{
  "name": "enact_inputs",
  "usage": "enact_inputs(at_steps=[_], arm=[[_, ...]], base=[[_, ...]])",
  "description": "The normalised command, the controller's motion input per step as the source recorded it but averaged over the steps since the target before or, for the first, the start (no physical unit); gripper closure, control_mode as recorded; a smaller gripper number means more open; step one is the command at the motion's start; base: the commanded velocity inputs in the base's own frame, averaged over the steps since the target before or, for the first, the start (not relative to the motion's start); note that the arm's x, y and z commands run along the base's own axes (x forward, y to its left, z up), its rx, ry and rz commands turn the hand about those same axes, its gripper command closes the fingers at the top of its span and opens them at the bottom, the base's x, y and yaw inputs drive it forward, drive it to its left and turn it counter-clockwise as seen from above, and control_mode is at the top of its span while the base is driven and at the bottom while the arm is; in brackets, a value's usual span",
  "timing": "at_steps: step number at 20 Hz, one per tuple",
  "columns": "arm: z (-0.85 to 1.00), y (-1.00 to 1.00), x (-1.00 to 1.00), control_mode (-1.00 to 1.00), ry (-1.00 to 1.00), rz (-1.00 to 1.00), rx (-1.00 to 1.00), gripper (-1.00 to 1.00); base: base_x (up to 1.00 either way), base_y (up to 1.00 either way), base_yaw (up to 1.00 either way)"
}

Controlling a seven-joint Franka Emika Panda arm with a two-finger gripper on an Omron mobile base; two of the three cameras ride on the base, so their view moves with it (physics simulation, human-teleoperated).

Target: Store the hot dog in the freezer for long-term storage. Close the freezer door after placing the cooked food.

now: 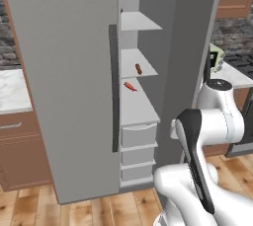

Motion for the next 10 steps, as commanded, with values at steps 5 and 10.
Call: enact_inputs(at_steps=[5,10], arm=[[0.0,0.0,0.0,1.0,0.0,0.0,0.0,-1.0],[0.0,0.0,0.0,1.0,0.0,0.0,0.0,-1.0]], base=[[0.0,0.0,0.0],[0.0,0.0,0.0]])
